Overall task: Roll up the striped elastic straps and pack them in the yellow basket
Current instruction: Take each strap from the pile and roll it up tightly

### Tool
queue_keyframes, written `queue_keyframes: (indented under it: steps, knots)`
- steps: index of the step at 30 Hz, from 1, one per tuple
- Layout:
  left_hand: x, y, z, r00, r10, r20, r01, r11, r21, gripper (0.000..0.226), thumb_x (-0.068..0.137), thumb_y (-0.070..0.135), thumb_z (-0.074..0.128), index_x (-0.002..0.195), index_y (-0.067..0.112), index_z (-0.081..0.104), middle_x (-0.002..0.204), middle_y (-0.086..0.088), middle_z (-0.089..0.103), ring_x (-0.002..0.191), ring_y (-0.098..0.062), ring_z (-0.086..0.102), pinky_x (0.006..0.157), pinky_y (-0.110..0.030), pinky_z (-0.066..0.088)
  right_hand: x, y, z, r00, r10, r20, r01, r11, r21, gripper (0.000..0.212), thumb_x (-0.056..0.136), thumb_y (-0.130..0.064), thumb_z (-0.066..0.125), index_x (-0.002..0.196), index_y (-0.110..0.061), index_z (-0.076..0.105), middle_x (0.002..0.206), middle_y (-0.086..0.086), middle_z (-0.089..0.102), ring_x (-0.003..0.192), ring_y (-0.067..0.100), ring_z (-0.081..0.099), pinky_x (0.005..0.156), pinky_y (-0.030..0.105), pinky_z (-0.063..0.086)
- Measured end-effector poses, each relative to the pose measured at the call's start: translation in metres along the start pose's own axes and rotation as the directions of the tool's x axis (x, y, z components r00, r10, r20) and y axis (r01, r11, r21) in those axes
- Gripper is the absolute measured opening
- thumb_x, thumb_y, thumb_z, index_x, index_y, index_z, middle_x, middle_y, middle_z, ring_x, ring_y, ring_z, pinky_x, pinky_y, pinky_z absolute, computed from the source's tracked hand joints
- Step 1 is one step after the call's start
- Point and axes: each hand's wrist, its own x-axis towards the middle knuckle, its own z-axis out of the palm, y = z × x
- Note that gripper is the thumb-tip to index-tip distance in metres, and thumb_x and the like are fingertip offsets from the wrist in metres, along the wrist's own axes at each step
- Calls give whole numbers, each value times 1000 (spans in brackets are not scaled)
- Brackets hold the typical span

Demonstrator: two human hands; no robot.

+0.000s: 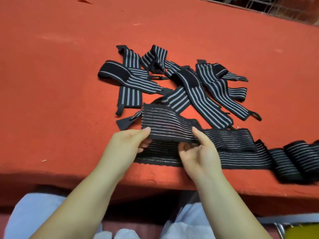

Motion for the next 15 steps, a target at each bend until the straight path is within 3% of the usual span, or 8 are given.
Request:
queue_keyframes:
  steps: [1,3,6,9,12,15]
  knots:
    - [2,-5,-7,1000,28,0,-27,989,143,39,89,30,60,57,9,69,60,0,63,63,-14,54,66,-30,42,1,2,-5,991,-135,-18,131,979,-159,20,87,2,55,91,-17,55,81,-1,68,72,12,63,62,22,51]
    - [6,-16,-18,994,99,37,-106,889,446,55,83,47,55,57,0,60,56,-4,47,59,-16,42,61,-36,37,0,8,-18,907,-419,39,381,778,-500,27,86,7,58,88,-19,51,87,-4,67,81,9,65,76,26,52]
    - [5,-22,-27,988,136,74,-149,701,697,56,87,46,54,46,10,39,45,0,26,51,-22,30,54,-40,30,-4,16,-32,811,-541,224,514,475,-714,32,83,5,64,92,-23,52,97,-15,62,89,-9,61,86,13,45]
    - [4,-23,-32,991,124,46,-116,654,747,53,86,40,60,44,13,43,40,-3,26,47,-20,28,50,-36,25,-4,23,-41,793,-543,278,506,332,-796,31,82,0,67,87,-24,49,94,-16,59,87,-10,57,86,17,44]
    - [6,-25,-37,994,106,11,-81,678,731,47,79,45,67,51,9,57,40,2,38,48,-17,40,53,-32,34,-3,29,-44,777,-566,274,507,307,-805,33,82,3,64,84,-25,47,91,-15,58,81,-5,56,84,15,40]
    - [8,-27,-38,995,99,27,-89,695,714,39,76,44,72,58,10,64,47,3,52,52,-14,49,56,-29,37,-3,31,-44,760,-584,287,523,287,-802,37,81,10,59,84,-24,45,89,-12,57,78,-13,54,79,10,40]
